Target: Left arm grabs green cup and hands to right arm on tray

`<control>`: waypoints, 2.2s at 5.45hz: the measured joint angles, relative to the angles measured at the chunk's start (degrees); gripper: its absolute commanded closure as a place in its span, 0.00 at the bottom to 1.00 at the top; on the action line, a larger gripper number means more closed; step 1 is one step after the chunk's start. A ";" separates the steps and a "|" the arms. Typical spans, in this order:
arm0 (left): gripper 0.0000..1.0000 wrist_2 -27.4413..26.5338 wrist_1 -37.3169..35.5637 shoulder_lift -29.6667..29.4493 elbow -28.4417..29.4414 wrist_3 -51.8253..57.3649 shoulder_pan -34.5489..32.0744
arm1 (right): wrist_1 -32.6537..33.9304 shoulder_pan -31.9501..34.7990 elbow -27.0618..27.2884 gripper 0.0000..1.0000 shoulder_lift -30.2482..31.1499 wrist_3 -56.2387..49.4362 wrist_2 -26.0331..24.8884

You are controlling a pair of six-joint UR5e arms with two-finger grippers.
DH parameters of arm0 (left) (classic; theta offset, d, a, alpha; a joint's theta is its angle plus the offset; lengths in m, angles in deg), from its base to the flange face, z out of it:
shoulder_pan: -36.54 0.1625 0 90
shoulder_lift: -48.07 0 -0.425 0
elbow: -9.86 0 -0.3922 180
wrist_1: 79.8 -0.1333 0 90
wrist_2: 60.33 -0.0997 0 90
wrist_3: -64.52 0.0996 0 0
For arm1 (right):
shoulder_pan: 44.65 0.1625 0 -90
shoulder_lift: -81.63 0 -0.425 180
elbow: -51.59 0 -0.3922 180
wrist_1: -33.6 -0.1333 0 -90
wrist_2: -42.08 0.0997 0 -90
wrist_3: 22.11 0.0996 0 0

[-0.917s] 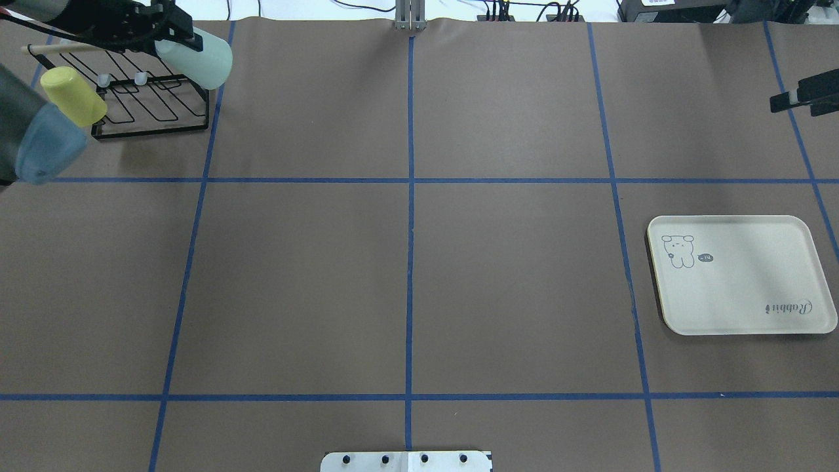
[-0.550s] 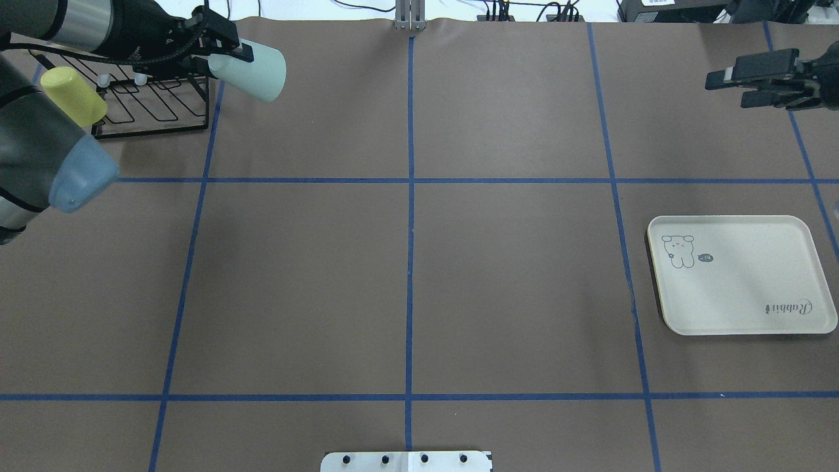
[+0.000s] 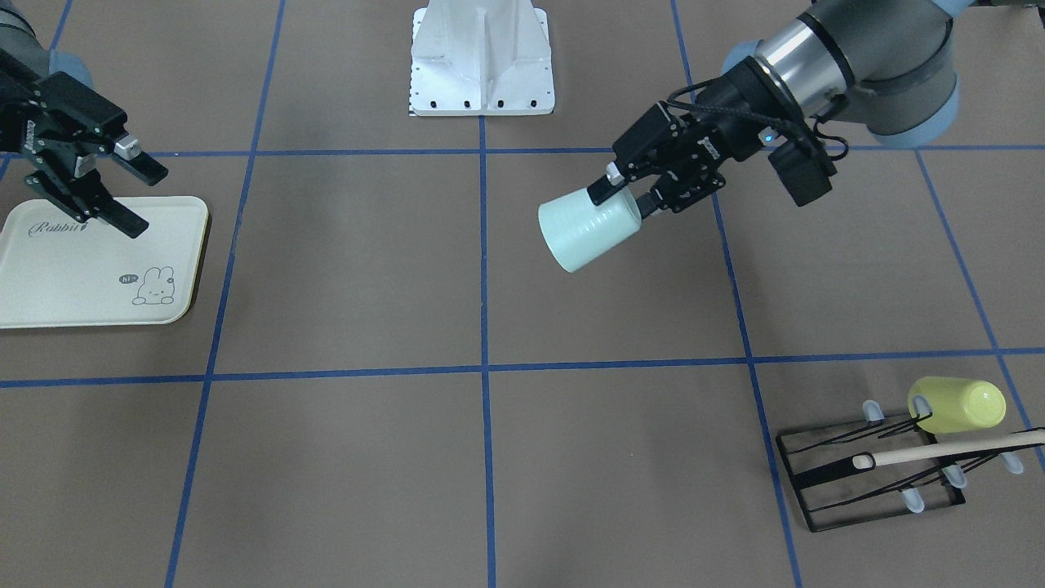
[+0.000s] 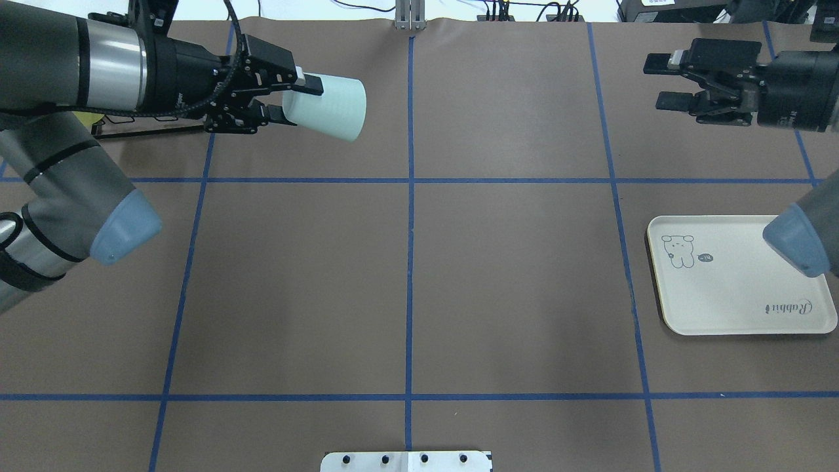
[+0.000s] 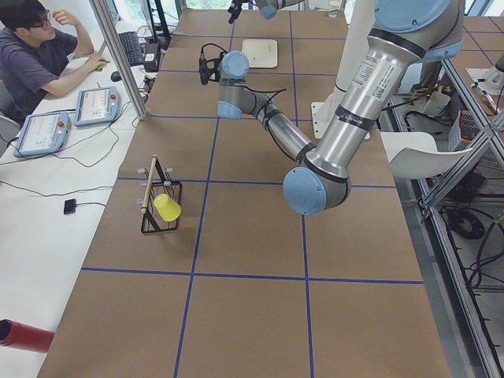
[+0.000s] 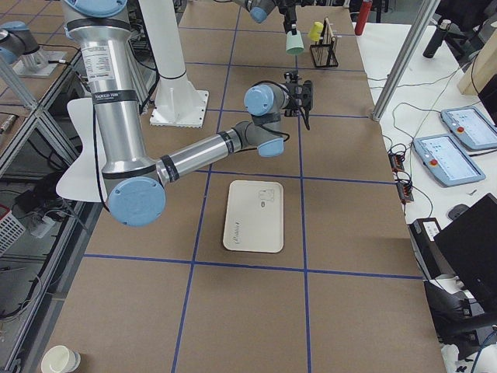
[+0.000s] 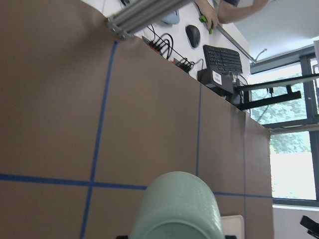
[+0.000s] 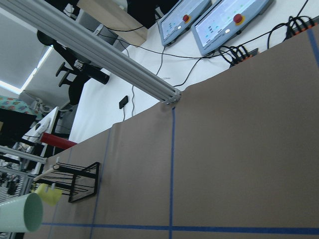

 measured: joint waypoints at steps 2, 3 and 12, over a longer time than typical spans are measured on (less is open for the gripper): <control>0.89 0.01 5.70 -1.32 -1.76 -8.29 3.79 | -11.05 -12.33 0.48 0.02 -2.81 3.80 -14.39; 0.89 0.92 7.98 -1.93 -1.83 -10.63 4.55 | -14.22 -16.78 0.51 0.01 -5.03 5.06 -19.33; 0.89 7.86 10.40 -8.40 -1.95 -18.55 4.79 | -15.37 -20.20 3.03 0.06 -12.10 13.60 -14.30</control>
